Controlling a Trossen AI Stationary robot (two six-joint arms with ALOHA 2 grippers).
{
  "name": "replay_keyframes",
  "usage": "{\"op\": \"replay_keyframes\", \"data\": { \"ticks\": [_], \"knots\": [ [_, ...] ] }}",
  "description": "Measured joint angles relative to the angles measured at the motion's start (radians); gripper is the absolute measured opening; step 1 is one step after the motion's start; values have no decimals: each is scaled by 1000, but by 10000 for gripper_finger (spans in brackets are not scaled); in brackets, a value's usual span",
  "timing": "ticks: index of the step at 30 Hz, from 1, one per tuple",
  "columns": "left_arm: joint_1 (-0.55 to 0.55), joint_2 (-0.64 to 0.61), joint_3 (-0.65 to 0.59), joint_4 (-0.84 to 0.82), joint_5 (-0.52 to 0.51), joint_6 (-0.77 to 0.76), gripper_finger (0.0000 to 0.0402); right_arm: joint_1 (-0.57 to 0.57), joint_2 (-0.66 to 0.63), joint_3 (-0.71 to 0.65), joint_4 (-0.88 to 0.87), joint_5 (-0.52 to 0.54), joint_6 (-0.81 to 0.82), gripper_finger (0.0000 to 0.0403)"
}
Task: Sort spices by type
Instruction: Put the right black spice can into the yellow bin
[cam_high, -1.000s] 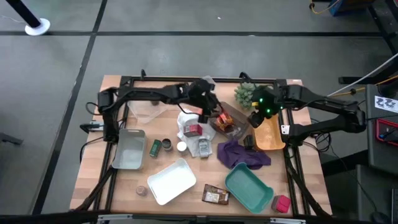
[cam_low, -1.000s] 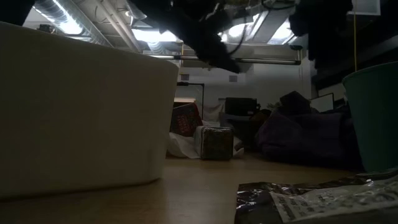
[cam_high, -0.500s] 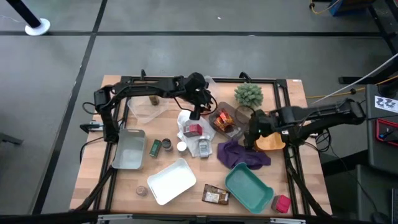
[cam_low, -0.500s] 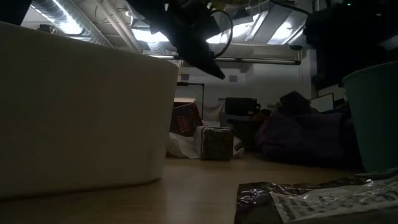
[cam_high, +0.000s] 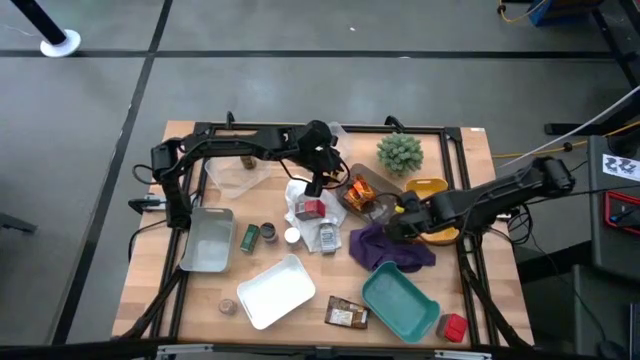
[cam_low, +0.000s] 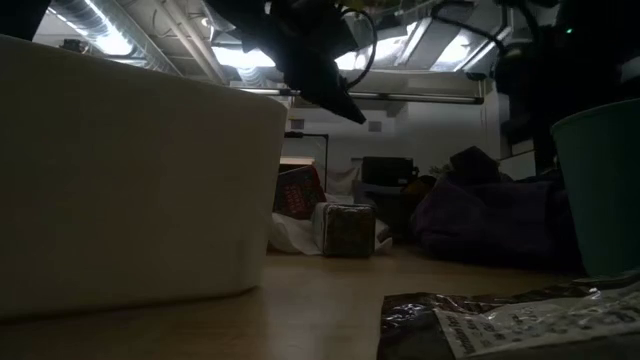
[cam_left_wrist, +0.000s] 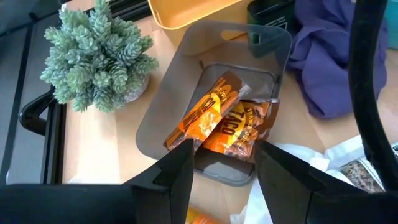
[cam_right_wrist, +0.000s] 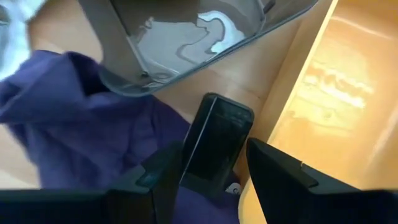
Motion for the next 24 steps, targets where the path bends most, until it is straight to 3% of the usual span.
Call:
{"op": "replay_keyframes", "data": {
  "ticks": [20, 24],
  "knots": [
    [-2, 0, 0, -5, 0, -8, 155, -2, 159, 0, 29, -30, -4, 184],
    [-2, 0, 0, -4, 0, -5, 155, -2, 159, 0, 36, -30, -9, 163]
  ]
}}
